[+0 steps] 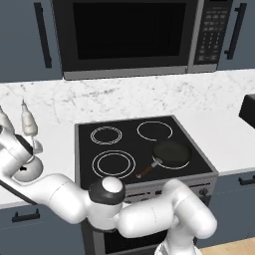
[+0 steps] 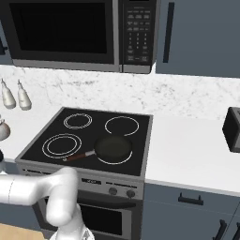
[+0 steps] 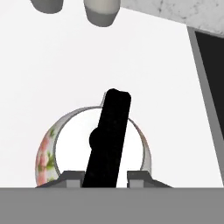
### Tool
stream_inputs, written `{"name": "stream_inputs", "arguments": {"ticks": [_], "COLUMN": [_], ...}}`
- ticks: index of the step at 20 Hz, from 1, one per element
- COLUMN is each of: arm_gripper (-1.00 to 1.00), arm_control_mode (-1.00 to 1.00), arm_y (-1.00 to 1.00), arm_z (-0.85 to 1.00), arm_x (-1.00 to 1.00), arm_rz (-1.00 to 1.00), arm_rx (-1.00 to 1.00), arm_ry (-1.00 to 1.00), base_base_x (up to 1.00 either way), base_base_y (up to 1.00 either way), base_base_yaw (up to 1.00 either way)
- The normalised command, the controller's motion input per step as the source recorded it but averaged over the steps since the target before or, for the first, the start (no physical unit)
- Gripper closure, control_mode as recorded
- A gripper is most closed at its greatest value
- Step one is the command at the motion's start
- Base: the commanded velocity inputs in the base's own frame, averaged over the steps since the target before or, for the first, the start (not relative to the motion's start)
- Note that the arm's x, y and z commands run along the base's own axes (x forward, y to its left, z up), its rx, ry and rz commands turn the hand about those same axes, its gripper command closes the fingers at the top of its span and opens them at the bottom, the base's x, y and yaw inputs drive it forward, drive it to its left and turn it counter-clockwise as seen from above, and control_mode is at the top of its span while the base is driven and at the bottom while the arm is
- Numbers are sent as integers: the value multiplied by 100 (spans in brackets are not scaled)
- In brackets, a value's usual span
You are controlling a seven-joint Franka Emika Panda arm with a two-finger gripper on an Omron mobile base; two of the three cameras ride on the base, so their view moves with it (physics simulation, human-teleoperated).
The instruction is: Pick the kettle from the counter and place it on a stove burner. Then turn the burner on.
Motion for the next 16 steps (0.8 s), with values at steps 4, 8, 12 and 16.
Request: {"name": "stream_inputs", "arguments": {"ticks": [4, 8, 12, 16], "arm_gripper": [100, 100, 100, 100], "arm_control_mode": [-100, -100, -100, -100], "arm_y": [-12, -79, -100, -100], "arm_z": [-17, 24, 20, 3], "arm_x": [0, -24, -18, 0], "arm_rz": [0, -7, -19, -24], "arm_rx": [-4, 0, 0, 0], "arm_ry": [-3, -34, -22, -11], "base_base_x": [0, 0, 0, 0], "base_base_y": [0, 0, 0, 0], "base_base_yaw": [0, 0, 0, 0]}}
